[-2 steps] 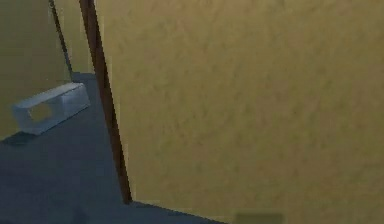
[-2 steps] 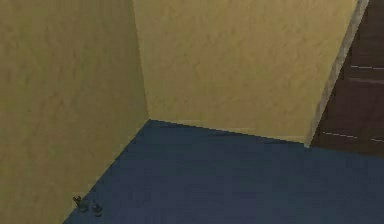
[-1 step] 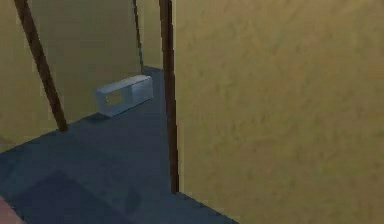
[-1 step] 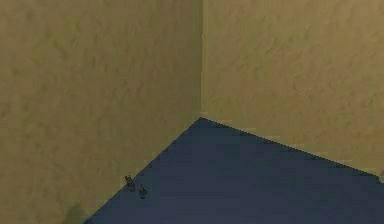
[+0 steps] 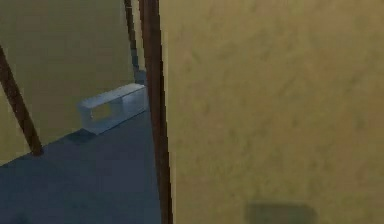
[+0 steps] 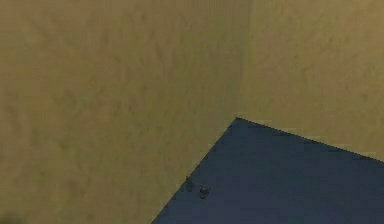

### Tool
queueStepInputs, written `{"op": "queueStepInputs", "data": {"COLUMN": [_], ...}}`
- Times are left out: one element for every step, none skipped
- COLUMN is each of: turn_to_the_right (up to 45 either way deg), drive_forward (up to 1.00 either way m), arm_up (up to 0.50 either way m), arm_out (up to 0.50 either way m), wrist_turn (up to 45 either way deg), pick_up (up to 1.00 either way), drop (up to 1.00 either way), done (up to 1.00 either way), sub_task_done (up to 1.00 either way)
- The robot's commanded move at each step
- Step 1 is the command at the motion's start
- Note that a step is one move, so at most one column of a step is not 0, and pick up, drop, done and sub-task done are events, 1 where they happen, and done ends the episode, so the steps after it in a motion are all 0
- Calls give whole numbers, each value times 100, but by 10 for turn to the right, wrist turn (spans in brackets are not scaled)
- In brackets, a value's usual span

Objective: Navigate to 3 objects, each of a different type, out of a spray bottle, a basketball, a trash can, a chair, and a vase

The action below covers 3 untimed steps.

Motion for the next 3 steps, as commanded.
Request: {"op": "queueStepInputs", "data": {"turn_to_the_right": [-330,0,-390], "drive_forward": [0,80,0], "arm_up": [0,0,0], "arm_out": [0,0,0], "wrist_turn": [0,0,0], "pick_up": [0,0,0], "drop": [0,0,0], "done": [0,0,0], "sub_task_done": [0,0,0]}}
